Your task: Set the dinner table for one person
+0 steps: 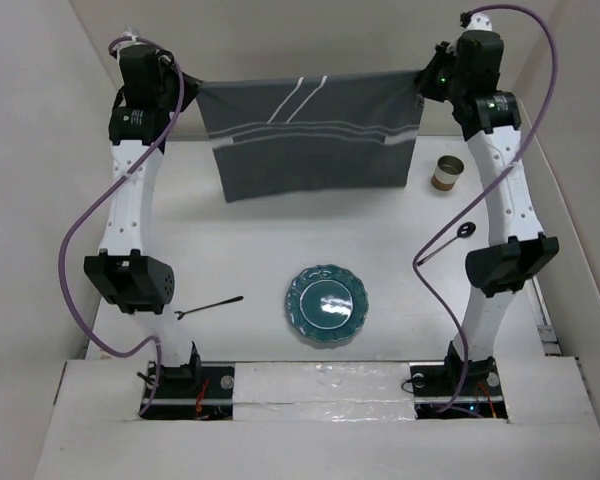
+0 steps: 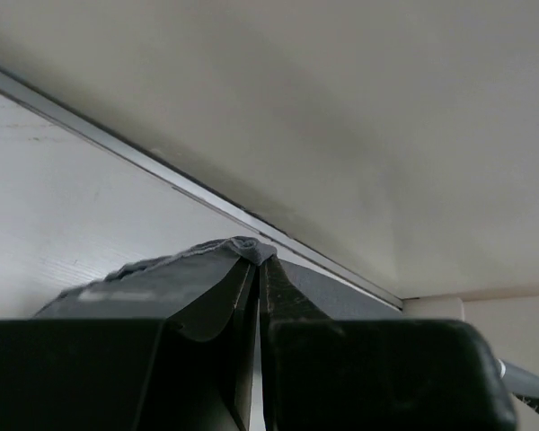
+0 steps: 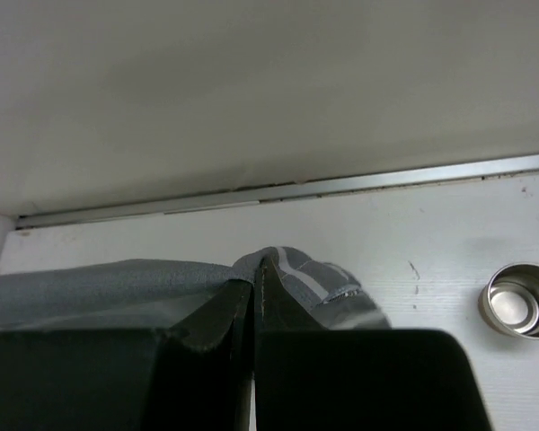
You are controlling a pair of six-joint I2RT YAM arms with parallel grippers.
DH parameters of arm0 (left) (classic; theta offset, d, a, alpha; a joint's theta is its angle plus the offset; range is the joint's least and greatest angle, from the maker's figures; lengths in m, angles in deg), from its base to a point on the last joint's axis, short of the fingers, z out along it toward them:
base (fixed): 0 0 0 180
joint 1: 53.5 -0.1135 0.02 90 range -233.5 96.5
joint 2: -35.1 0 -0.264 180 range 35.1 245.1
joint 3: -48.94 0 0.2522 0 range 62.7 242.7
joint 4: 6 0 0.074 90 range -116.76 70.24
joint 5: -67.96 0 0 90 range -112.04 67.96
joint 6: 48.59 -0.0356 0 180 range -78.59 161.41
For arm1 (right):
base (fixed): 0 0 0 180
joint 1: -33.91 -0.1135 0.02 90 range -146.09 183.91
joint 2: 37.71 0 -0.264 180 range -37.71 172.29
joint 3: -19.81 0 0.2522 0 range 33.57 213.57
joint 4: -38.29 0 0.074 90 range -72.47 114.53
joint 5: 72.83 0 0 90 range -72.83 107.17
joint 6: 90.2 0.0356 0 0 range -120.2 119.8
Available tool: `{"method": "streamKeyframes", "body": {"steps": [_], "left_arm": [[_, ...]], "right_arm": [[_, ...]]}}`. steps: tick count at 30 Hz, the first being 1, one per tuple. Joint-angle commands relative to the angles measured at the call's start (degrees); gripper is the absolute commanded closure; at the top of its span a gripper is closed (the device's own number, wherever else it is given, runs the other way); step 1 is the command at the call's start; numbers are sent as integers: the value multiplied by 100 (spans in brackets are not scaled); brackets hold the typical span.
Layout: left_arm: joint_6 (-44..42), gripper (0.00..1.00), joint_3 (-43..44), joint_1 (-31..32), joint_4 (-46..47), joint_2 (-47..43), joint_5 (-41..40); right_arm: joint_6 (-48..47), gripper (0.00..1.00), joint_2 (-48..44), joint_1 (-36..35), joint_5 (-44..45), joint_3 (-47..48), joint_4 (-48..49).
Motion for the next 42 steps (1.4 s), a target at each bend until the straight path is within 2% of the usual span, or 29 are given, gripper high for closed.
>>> {"method": "streamKeyframes", "body": {"steps": [1, 3, 5, 6, 7, 8, 9, 10, 11, 12, 13, 16, 19, 24, 29, 31, 35, 42], "left_arm": [[15, 100, 12, -80, 497, -765, 121], [-3, 100, -698, -80, 768, -1106, 139], [14, 100, -1778, -80, 1049, -1371, 218], [41, 100, -2148, -80, 1329, -1651, 262], [67, 100, -2900, -80, 1454, -1776, 358], [93, 100, -3290, -132, 1568, -1907, 403], [172, 100, -3668, -132, 1830, -2126, 507], [216, 100, -4429, -132, 1972, -2224, 735], [234, 100, -4802, -132, 2113, -2312, 824], [191, 100, -5450, -132, 2445, -2435, 921], [190, 100, -5726, -132, 2448, -2436, 948], [77, 100, -6656, -132, 2843, -2393, 879], [-3, 100, -7203, -132, 3098, -2138, 808], [-126, 100, -7521, -132, 3055, -1821, 807], [-205, 100, -7917, -132, 2809, -2285, 588], [-232, 100, -8074, -132, 2651, -2435, 500], [-249, 100, -8347, -132, 2598, -2830, 526], [-275, 100, -8708, -132, 2299, -3332, 702]], "right_arm": [[46, 100, -749, 277, -446, 283, 433], [-15, 100, -951, 277, -517, -506, 494], [-59, 100, -1417, 277, -527, -1366, 713], [-42, 100, -1610, 277, -588, -2397, 1028], [-7, 100, -1794, 277, -649, -2895, 1135], [28, 100, -2092, 277, -711, -3361, 1241], [63, 100, -2226, 277, -755, -4279, 1442], [107, 100, -2349, 199, -703, -4715, 1540], [160, 100, -2507, 198, -676, -5128, 1628], [334, 100, -2630, 146, -650, -6211, 1942], [336, 100, -2631, 146, -650, -6222, 1945], [599, 100, -2632, 146, -483, -7089, 2375], [688, 100, -2307, 93, -360, -7259, 2332], [766, 100, -2034, 31, -210, -7531, 2209], [881, 100, -2288, -74, -70, -7926, 2103], [942, 97, -2350, -74, -52, -8102, 2068], [1013, 85, -2578, -127, -26, -8410, 1998], [1083, 81, -3105, -180, -114, -8788, 1866]]}}
